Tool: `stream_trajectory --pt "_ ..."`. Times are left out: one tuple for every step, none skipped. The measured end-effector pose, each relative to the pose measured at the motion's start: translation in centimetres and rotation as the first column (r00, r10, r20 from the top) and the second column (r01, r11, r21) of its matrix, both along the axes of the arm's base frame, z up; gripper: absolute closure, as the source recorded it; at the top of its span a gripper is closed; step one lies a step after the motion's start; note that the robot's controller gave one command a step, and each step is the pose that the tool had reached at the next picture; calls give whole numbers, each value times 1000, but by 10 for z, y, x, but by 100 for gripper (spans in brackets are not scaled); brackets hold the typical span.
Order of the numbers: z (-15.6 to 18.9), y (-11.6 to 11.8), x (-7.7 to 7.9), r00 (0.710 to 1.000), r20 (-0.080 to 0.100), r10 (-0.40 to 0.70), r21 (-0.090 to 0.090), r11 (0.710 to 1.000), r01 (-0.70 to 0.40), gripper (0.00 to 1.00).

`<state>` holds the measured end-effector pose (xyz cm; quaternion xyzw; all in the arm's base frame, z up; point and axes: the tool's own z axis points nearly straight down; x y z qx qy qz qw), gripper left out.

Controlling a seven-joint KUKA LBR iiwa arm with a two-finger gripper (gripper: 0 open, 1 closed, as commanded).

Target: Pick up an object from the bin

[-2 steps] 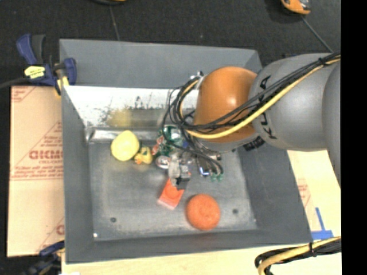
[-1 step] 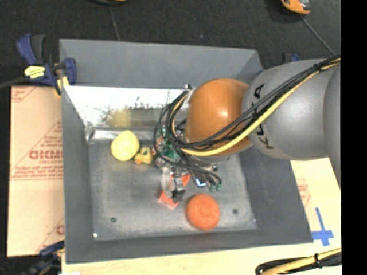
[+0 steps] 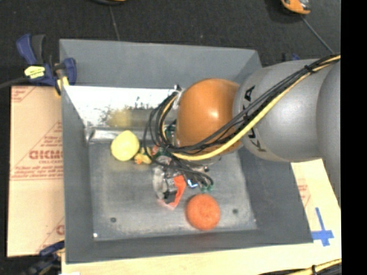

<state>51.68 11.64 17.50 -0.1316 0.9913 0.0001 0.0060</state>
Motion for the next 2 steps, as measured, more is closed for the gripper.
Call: stream_trajectory --pt "14 5 9 965 -1 -263 3 965 263 100" --pt "21 22 -10 925 -3 -379 5 925 379 100"
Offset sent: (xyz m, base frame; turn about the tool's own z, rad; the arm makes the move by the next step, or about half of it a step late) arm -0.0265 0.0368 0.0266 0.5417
